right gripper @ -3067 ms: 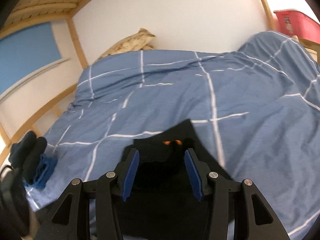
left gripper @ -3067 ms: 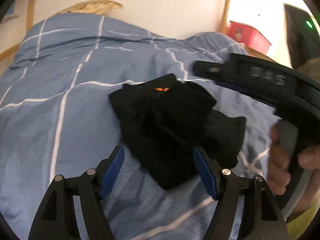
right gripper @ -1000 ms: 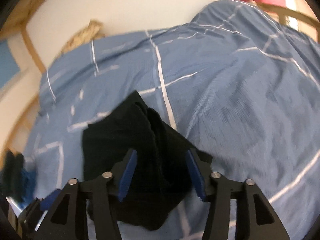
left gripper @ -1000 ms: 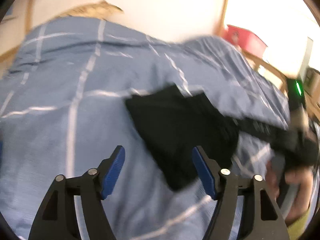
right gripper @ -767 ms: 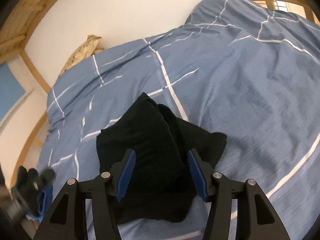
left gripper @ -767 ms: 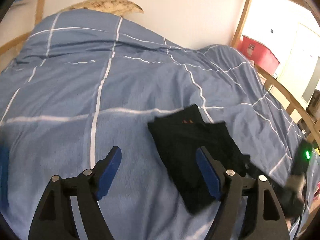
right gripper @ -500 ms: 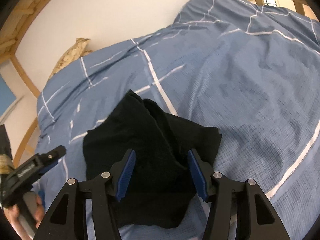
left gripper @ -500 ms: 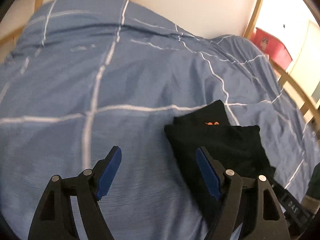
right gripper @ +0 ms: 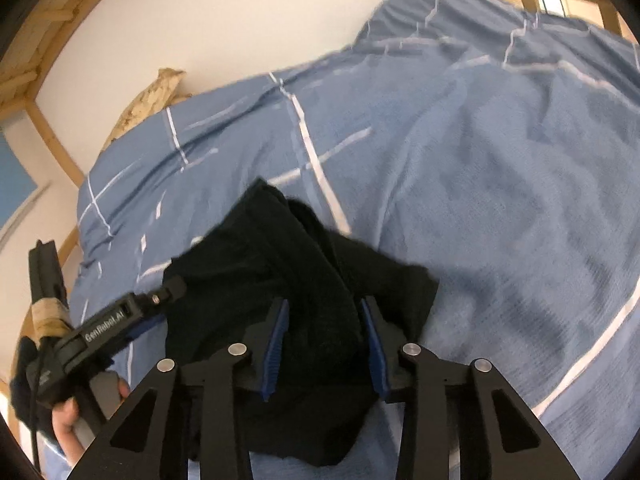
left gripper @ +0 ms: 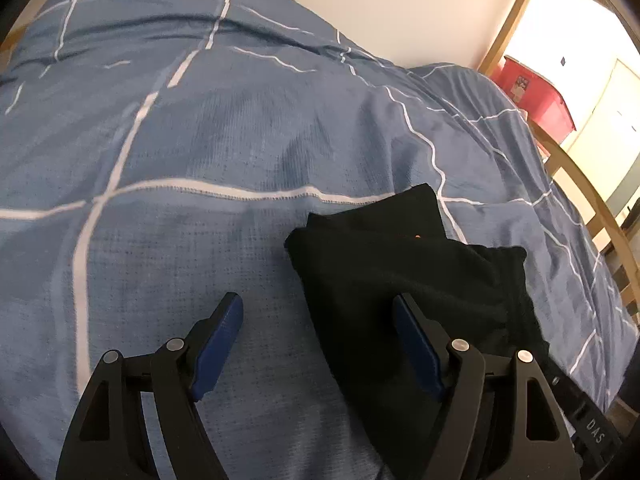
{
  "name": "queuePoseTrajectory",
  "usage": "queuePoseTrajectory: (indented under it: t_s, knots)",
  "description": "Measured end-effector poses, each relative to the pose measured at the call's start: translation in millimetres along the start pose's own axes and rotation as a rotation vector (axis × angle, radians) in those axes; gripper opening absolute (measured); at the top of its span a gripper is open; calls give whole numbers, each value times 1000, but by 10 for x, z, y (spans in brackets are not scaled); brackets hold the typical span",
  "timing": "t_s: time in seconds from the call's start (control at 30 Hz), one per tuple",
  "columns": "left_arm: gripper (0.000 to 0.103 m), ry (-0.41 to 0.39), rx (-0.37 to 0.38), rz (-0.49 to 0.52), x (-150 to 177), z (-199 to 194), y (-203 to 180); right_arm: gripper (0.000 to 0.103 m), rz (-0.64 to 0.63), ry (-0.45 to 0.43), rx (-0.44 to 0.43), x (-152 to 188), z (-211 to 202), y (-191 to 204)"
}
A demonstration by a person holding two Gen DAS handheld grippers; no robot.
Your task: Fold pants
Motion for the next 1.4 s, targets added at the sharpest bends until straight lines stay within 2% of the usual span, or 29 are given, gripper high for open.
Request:
queuePoseTrajectory:
  t_s: [0.13,0.3,0.37,0.43,0.5,0.53,0.6,0.7,0.83,1.0,1.2,1.33,1.4]
  knots:
    - [76,-2,4,-30,28,5,42,37,-86,-116,67,-188,-130,17]
    - [76,-1,-12,-20,20,-30,51,41,-34,-52,107,-163,19,-147]
    - [76,-12,-22,-3,-18,-78,45,52,33,-75,128,-169,-59,-226]
    - [78,-28,-38,36,-83,-135,21,79,157,-175,165,-155,-303,-305]
    - [81,-43,-61,108,-145,-165,-50,84,291,-284,162,-92,-555,-361]
    - [81,-45,-71,138,-165,-169,-78,84,351,-307,156,-23,-631,-395]
    - [81,-47,-81,169,-212,-145,-113,84,401,-285,120,63,-605,-407]
    - [81,-36,-65,137,-234,-70,-64,84,430,-222,99,143,-434,-455]
    - [81,-13,-57,124,-186,59,-59,84,394,-224,111,160,-371,-422]
    - [80,3,-48,120,-154,171,-56,84,342,-205,65,149,-264,-288]
    - [77,15,-43,147,-183,293,-122,70,328,-190,57,112,-178,-329]
    - [70,28,-30,150,-173,368,-129,65,315,-174,63,108,-118,-337]
    - [63,31,-21,146,-171,392,-128,62,299,-170,68,111,-95,-327]
Point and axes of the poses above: each gripper's, at about its wrist camera, not at the fingertips, and z roughly the way its jaws point, y to its left, x to its underside, the point moved 9 cm from there along z, roughly the way its jaws point, and after that the axes turned 4 degrees about z, right-handed, at the moved point
